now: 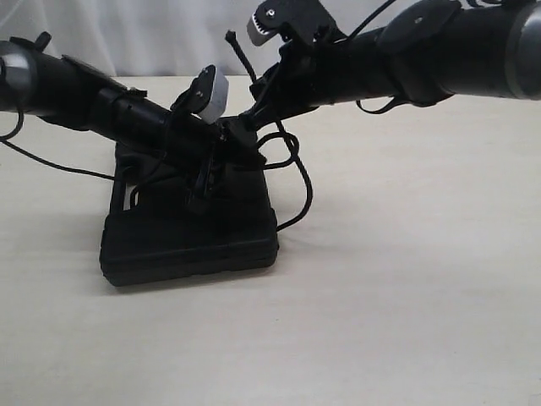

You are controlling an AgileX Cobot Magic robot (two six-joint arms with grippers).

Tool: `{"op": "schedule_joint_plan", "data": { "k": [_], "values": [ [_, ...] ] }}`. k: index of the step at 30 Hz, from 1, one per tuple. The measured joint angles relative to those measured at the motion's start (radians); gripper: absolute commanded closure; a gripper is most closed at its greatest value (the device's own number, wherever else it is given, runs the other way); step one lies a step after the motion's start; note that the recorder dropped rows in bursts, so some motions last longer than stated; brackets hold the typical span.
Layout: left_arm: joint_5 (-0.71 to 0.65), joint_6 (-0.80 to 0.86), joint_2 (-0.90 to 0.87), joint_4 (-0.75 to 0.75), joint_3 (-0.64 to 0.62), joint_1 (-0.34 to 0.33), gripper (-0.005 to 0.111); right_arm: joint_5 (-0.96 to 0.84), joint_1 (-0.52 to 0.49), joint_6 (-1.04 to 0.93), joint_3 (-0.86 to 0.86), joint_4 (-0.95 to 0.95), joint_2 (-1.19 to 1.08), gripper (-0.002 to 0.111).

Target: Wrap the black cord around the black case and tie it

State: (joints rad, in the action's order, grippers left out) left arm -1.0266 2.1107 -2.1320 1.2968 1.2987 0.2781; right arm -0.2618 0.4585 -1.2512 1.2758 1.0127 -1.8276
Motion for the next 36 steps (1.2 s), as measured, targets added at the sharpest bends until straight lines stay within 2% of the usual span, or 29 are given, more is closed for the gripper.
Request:
{"op": "schedule_joint_plan", "data": {
  "k": [4,11,19,36],
  "values": [
    [0.017,0.000,0.000,-0.006,0.000,0.000,0.047,0.007,0.000,0.014,0.000,0.003,0.018,0.104],
    [0.157,-0.057,0.000,-0.097,0.000,0.000,0.049,0.016,0.000,0.025,0.000,0.071,0.067,0.104],
    [0.127,-0.109,0.003,-0.161,0.000,0.000,0.069,0.017,0.000,0.029,0.000,0.115,0.091,0.104],
    [0.147,-0.127,0.006,-0.167,0.000,-0.022,0.069,0.079,-0.017,0.051,0.000,0.119,0.106,0.104]
  ]
}}
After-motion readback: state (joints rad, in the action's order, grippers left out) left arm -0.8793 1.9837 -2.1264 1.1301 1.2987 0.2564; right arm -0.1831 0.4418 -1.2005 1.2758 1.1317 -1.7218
